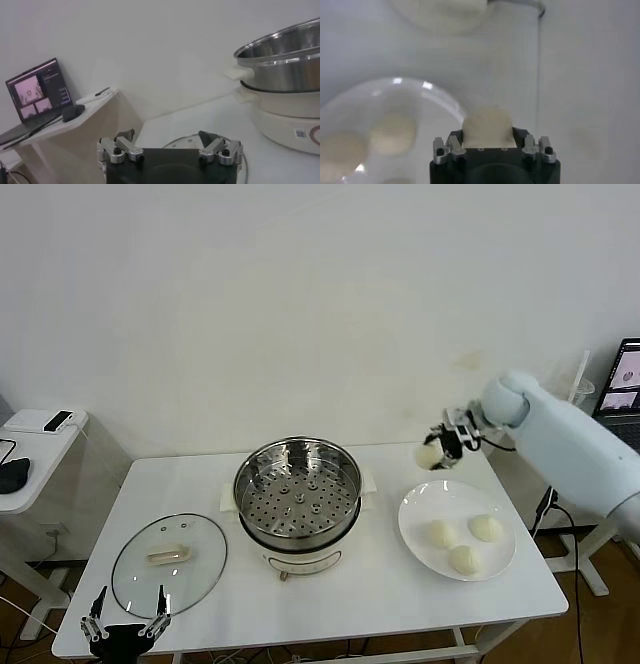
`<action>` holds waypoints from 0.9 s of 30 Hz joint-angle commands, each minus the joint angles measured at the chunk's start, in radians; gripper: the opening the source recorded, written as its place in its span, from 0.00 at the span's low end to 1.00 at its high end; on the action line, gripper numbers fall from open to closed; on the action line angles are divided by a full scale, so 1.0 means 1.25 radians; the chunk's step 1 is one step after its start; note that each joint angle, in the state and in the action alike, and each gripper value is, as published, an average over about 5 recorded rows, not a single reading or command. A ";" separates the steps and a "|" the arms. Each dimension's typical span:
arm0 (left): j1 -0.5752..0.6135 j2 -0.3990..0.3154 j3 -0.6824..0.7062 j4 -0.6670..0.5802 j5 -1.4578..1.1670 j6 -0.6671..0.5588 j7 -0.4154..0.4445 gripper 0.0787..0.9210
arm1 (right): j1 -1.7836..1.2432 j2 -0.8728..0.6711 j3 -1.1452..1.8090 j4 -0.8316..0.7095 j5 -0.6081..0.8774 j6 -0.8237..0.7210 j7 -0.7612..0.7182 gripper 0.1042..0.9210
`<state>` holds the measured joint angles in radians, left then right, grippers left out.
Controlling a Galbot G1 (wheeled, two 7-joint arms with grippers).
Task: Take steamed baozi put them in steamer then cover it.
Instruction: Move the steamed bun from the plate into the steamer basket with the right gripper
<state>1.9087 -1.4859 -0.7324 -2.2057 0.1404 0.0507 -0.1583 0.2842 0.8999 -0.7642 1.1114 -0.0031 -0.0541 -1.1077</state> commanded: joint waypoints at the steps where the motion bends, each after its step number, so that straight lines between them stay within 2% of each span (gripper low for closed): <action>1: 0.000 0.001 -0.002 0.002 -0.009 0.000 0.001 0.88 | 0.172 0.104 -0.137 0.035 0.176 0.010 0.022 0.63; 9: 0.000 0.012 -0.024 0.006 -0.028 -0.001 0.002 0.88 | 0.204 0.261 -0.234 -0.034 0.172 0.121 0.068 0.63; 17: -0.001 0.029 -0.034 0.012 -0.059 0.009 0.011 0.88 | 0.168 0.393 -0.299 -0.159 0.032 0.273 0.128 0.63; 27: 0.009 0.054 -0.051 0.013 -0.110 0.020 0.021 0.88 | 0.115 0.478 -0.344 -0.242 -0.127 0.422 0.194 0.63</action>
<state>1.9194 -1.4274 -0.7899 -2.1916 0.0366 0.0692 -0.1330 0.4479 1.3706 -1.1282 0.9054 -0.0206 0.3074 -0.9296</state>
